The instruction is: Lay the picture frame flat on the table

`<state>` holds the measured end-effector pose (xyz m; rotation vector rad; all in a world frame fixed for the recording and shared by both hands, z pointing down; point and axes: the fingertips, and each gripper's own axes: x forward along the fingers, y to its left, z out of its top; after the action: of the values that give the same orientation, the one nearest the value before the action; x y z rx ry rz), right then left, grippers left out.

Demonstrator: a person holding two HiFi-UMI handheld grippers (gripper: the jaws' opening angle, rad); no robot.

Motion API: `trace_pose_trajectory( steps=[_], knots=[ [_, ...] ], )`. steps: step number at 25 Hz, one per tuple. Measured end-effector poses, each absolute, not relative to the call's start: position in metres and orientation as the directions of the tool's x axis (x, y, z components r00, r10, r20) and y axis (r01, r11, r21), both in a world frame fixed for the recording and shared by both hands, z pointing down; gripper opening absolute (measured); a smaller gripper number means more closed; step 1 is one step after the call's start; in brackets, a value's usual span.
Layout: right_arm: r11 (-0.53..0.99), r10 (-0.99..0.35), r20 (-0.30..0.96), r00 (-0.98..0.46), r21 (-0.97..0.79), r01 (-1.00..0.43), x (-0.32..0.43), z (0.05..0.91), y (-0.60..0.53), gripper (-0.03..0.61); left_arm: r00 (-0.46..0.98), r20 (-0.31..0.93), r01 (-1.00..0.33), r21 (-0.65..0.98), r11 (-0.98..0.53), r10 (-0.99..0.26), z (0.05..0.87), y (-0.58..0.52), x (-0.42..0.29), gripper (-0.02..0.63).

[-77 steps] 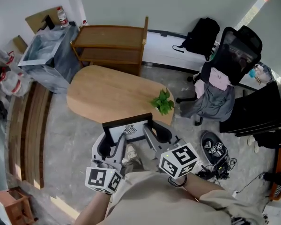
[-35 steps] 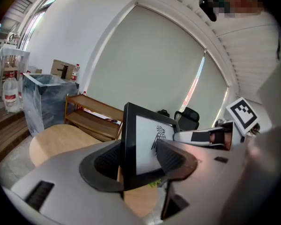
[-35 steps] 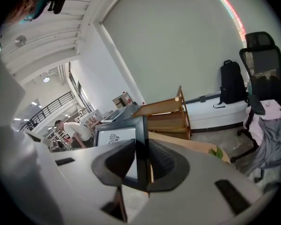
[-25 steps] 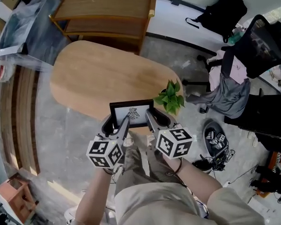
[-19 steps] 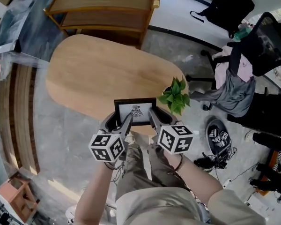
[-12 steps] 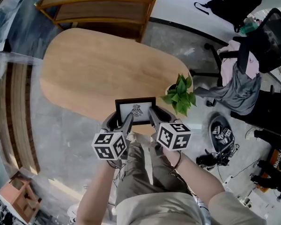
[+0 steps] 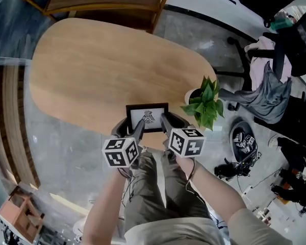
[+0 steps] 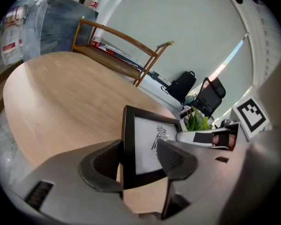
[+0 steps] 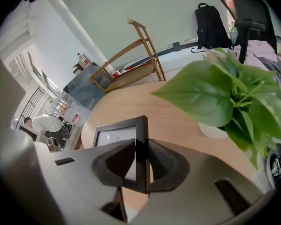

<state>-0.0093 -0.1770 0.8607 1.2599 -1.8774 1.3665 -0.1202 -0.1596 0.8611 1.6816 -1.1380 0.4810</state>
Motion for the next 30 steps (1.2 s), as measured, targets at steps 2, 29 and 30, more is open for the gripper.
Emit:
trace_pose_trajectory(
  steps=[2, 29, 30],
  knots=[
    [0.068, -0.373, 0.809, -0.454, -0.465, -0.883, -0.011, 0.877, -0.177, 0.072, 0.469, 0.764, -0.860, 0.510, -0.031, -0.442, 0.878, -0.158, -0.122, 0.224],
    [0.189, -0.311, 0.883, -0.352, -0.306, -0.933, 0.006, 0.959, -0.161, 0.103, 0.326, 0.863, -0.937, 0.350, -0.008, -0.385, 0.943, -0.146, -0.124, 0.229],
    [0.192, -0.311, 0.883, -0.351, -0.303, -0.933, 0.008, 0.956, -0.160, 0.098, 0.321, 0.863, -0.939, 0.345, -0.010, -0.389, 0.939, -0.146, -0.126, 0.229]
  ],
)
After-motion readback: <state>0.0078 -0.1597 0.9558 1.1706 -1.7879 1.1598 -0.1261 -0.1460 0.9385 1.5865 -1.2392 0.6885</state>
